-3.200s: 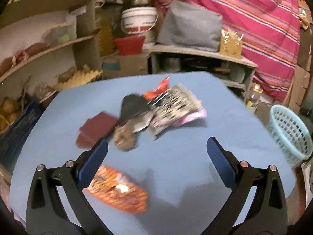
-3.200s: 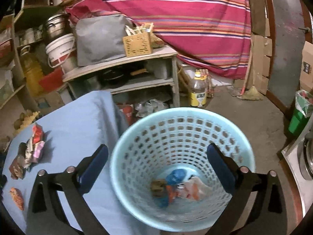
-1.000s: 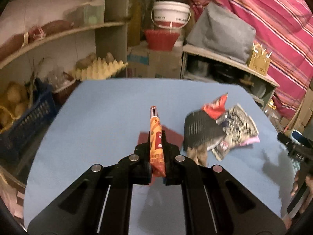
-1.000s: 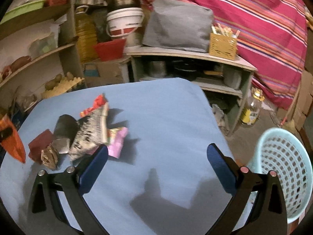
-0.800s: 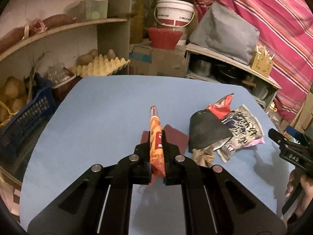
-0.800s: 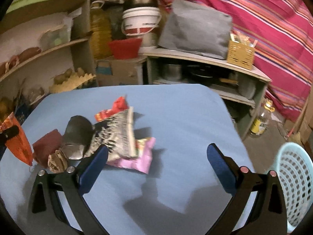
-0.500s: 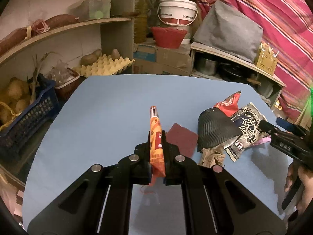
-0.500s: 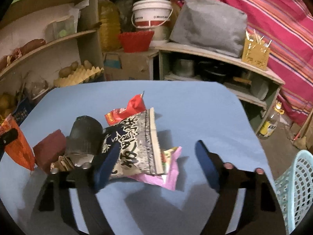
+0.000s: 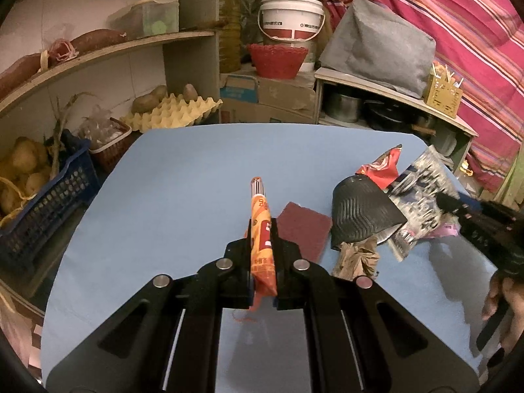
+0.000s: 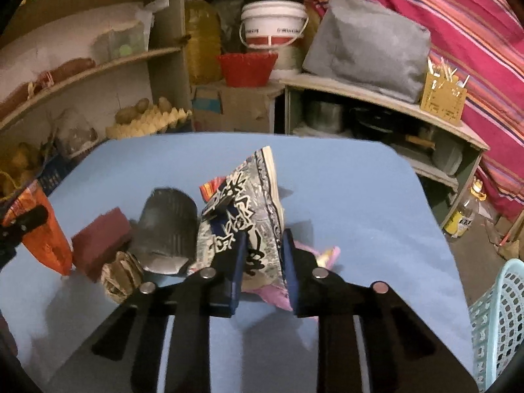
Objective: Collect trash
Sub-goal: 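Grasp the black-and-white snack bag with the right tool while the left tool holds the orange wrapper, then carry both held wrappers over the basket and open both tools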
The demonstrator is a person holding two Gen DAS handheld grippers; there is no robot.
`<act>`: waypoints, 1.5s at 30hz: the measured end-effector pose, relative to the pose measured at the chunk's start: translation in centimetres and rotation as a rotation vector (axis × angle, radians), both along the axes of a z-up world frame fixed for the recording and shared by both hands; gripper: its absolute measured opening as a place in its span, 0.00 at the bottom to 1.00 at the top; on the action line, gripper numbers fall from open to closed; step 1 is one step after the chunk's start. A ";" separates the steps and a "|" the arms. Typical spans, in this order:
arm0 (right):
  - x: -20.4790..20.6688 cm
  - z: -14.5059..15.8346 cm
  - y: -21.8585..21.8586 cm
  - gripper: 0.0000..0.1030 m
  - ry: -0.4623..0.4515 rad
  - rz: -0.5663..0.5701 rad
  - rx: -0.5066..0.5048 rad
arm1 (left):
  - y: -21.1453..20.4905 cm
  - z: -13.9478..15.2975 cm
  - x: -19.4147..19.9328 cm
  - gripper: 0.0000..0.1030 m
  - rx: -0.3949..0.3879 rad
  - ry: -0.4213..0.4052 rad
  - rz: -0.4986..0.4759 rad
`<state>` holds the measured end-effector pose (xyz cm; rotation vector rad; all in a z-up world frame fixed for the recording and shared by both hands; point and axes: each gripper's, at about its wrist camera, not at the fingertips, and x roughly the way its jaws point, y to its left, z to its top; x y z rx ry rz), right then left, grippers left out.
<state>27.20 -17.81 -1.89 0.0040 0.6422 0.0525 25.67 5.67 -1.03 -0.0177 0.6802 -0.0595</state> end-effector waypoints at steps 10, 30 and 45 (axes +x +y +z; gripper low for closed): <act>-3.7 3.4 -5.6 0.12 -0.076 -0.029 0.162 | -1.2 2.7 -1.8 0.05 -0.009 -0.045 -0.025; -12.9 5.8 -20.7 0.11 -0.157 -0.210 0.277 | -16.1 8.3 -6.6 0.05 0.014 -0.124 -0.249; -19.9 4.7 -33.6 0.12 -0.160 -0.457 0.267 | -32.1 7.5 -8.3 0.05 -0.010 -0.111 -0.480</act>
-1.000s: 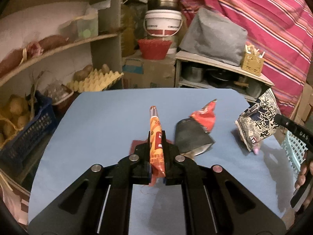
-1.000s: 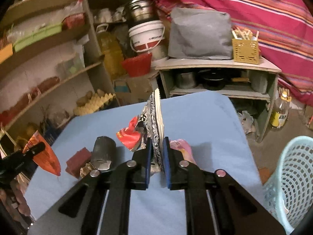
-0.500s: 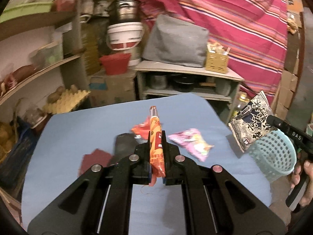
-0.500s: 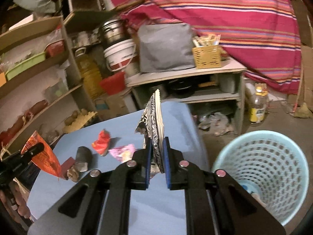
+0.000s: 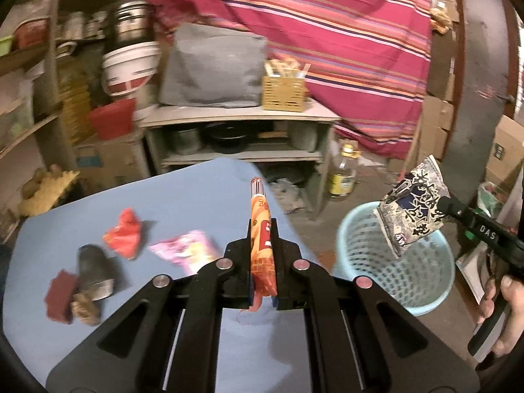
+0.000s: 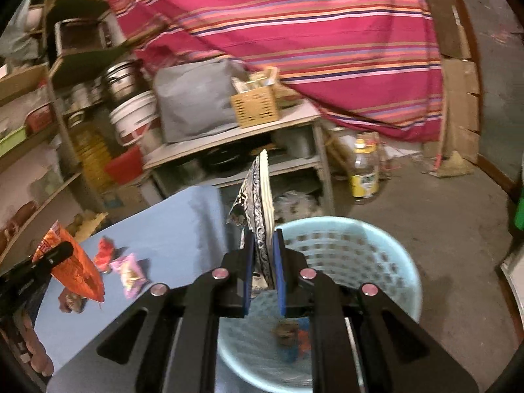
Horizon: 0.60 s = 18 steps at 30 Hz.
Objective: Collect trash
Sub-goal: 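Carry both held wrappers over the basket and open both tools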
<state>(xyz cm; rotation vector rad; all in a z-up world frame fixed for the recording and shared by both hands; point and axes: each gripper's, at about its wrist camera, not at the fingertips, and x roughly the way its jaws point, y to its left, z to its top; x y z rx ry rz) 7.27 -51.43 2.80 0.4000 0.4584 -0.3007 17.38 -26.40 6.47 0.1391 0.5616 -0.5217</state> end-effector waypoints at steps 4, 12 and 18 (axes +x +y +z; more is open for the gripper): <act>-1.3 -0.8 -2.7 0.12 0.032 -0.058 -0.003 | -4.1 -0.2 -0.5 0.05 -0.014 0.009 -0.067; -2.7 -1.9 -6.0 0.12 0.053 -0.117 0.031 | -11.0 -1.9 -0.3 0.05 -0.022 0.063 -0.170; -2.7 -3.0 -6.9 0.12 0.094 -0.145 0.024 | -15.0 -4.2 0.5 0.06 -0.023 0.133 -0.228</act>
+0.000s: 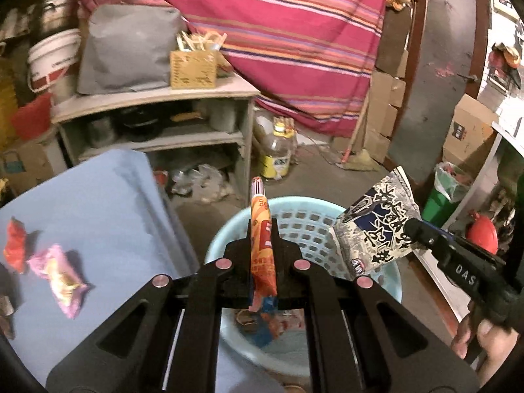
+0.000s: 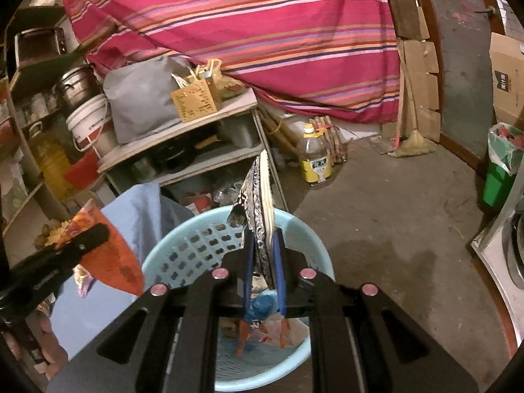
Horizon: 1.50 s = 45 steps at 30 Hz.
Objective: Collect trash
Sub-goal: 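Carry both held wrappers over the basket and open both tools, then move both open tools back over the table toward the maroon pads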
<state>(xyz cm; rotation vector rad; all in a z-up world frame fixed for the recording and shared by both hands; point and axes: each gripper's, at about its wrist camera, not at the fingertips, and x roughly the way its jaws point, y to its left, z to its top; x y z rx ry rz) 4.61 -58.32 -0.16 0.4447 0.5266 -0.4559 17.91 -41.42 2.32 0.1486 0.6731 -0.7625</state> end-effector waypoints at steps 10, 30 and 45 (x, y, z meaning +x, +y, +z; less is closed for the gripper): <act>0.5 -0.4 -0.3 0.12 0.007 -0.013 0.016 | -2.6 -0.8 -0.1 0.56 0.036 -0.019 -0.026; 4.4 -0.8 3.7 0.71 0.127 -0.017 -0.056 | 13.5 2.3 0.4 0.95 0.007 -0.121 0.195; 10.6 0.4 15.1 0.96 0.096 0.083 -0.131 | 34.4 -0.5 5.6 0.95 0.089 -0.133 0.557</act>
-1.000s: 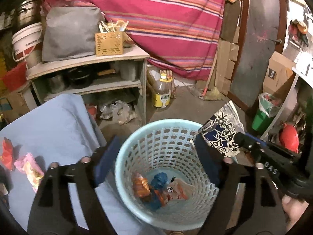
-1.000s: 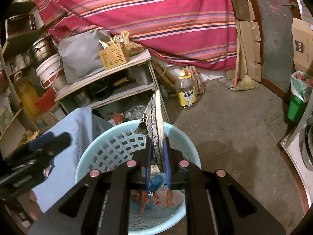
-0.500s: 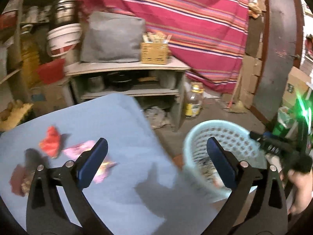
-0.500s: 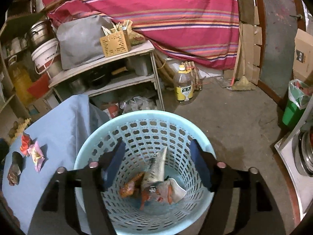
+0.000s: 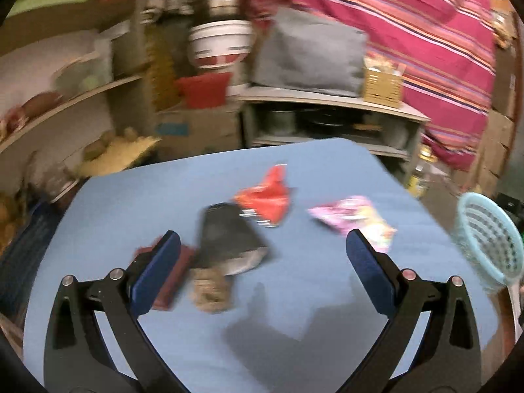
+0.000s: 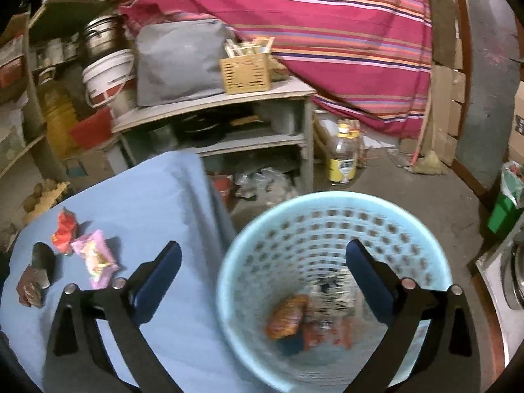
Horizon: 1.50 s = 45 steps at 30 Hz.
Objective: Collect trash
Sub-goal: 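Move both open tools back over the table toward the maroon pads, then grasp the top maroon scouring pad with the left tool while the right tool grasps the pink snack bag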
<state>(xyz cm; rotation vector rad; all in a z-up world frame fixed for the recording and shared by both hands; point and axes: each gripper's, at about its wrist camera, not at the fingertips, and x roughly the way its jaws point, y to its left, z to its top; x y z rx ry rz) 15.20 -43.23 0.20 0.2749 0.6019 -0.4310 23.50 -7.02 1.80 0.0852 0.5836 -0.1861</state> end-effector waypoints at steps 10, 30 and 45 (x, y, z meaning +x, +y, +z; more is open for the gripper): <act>6.0 -2.0 8.7 0.96 0.072 0.152 -0.099 | 6.9 -4.0 3.3 0.95 0.024 0.094 0.048; 10.8 -4.3 14.7 0.96 0.178 0.243 -0.115 | 10.7 -7.6 6.3 0.95 0.055 0.238 -0.016; 11.7 -5.0 15.2 0.96 0.197 0.259 -0.064 | 10.9 -8.4 7.8 0.73 0.017 0.268 -0.036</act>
